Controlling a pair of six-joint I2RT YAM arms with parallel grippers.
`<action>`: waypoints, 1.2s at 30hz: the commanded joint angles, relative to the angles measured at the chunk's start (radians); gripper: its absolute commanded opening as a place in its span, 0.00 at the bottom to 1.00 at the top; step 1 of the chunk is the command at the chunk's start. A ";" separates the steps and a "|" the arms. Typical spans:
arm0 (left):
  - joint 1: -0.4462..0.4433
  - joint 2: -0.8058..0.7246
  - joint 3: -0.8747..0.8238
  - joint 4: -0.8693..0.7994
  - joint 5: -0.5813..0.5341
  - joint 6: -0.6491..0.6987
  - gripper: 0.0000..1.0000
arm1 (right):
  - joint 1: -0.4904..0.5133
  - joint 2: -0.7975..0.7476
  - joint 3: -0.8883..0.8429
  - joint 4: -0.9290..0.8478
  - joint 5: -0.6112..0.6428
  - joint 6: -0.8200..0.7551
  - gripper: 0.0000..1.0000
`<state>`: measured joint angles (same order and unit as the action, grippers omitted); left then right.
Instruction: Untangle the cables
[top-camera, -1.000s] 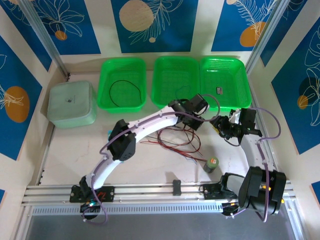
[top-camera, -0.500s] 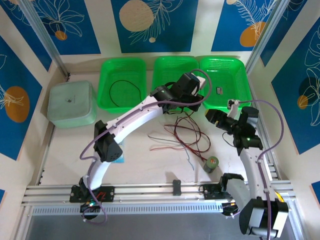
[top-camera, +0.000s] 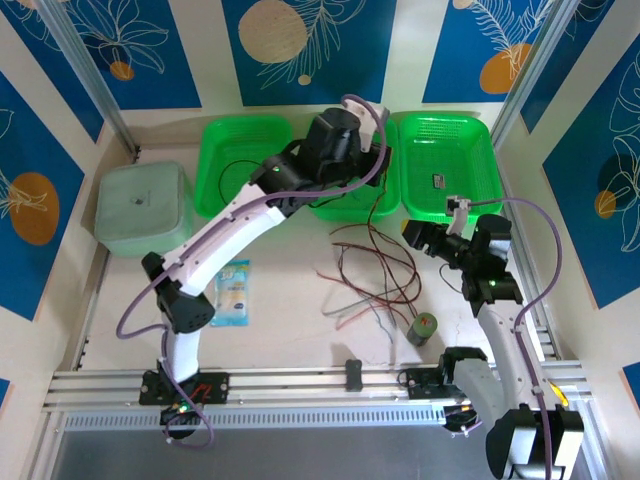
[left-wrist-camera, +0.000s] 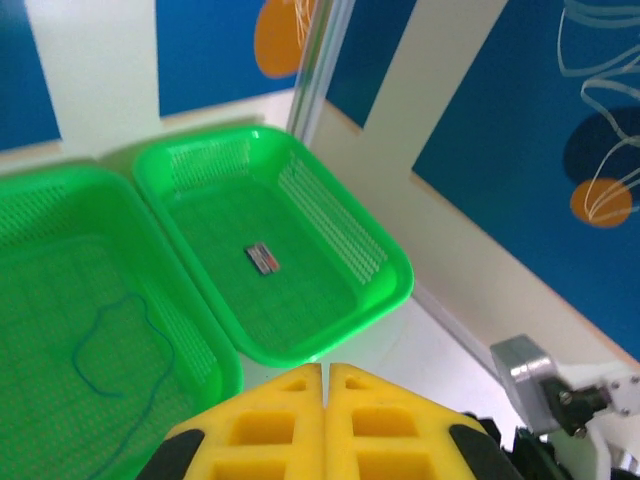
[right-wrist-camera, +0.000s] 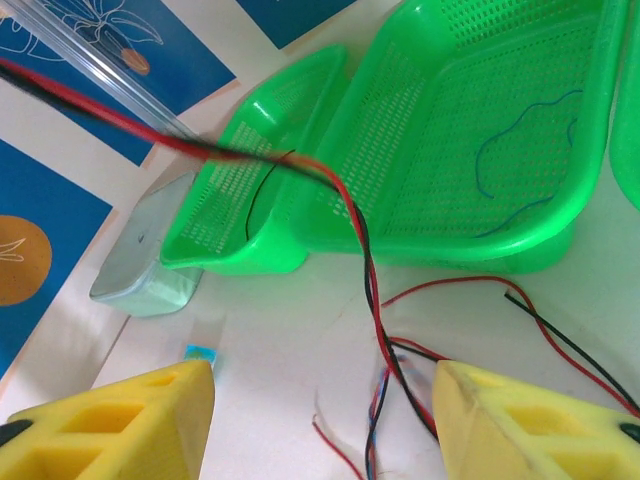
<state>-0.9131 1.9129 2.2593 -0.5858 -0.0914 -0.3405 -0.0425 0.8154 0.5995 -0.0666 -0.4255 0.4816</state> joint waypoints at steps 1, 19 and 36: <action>0.014 -0.062 -0.028 0.058 -0.082 0.030 0.00 | 0.012 0.002 -0.014 0.027 0.004 -0.025 0.60; 0.038 -0.312 -0.148 0.360 -0.306 0.255 0.00 | 0.074 0.002 0.029 0.079 0.040 -0.113 0.60; 0.038 -0.498 -0.327 0.248 -0.377 0.205 0.00 | 0.303 0.170 0.216 0.269 0.052 -0.354 0.60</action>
<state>-0.8825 1.4361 1.9652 -0.2886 -0.4541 -0.1020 0.2310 0.9508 0.7418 0.1314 -0.3668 0.2138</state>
